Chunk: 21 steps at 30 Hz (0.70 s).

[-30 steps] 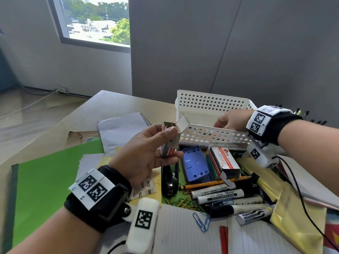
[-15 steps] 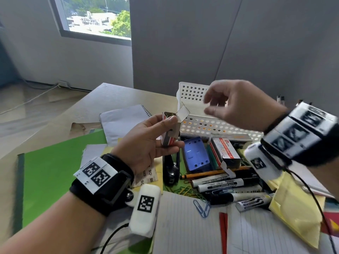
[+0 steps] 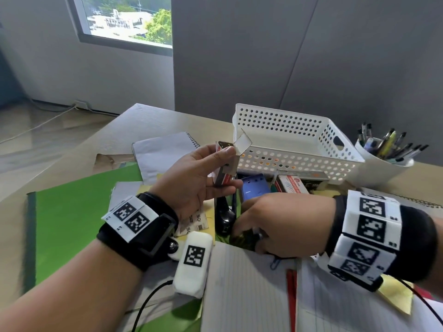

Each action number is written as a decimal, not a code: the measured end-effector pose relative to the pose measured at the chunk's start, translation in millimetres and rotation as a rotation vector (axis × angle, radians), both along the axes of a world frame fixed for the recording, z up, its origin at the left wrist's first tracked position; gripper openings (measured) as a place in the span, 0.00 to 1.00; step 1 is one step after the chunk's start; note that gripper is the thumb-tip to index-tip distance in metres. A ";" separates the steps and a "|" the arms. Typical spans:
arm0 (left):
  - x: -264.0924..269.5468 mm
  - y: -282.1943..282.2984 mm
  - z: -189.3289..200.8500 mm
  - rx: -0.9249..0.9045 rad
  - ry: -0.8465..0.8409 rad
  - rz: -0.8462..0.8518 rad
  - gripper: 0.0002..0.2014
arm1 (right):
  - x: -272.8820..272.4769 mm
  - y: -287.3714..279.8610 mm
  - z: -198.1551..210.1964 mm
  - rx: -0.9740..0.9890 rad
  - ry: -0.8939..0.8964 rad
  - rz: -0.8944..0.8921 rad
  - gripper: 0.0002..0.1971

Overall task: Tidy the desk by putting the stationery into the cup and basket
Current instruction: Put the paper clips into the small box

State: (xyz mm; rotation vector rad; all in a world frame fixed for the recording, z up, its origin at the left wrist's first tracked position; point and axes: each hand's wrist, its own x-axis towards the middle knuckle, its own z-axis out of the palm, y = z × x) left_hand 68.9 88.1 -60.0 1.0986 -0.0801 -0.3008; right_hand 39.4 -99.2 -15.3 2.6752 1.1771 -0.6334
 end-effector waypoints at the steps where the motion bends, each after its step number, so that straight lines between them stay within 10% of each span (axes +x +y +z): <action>1: -0.1 -0.2 0.0 0.001 -0.001 -0.002 0.19 | -1.1 -0.1 -1.1 0.009 -0.020 0.007 0.25; 10: 0.5 0.4 -1.1 0.011 -0.011 -0.019 0.20 | -10.2 6.0 -1.2 0.030 -0.116 0.122 0.25; 21: 1.2 1.0 -1.9 0.005 -0.019 -0.035 0.22 | -7.3 11.0 -4.2 0.106 -0.070 0.074 0.02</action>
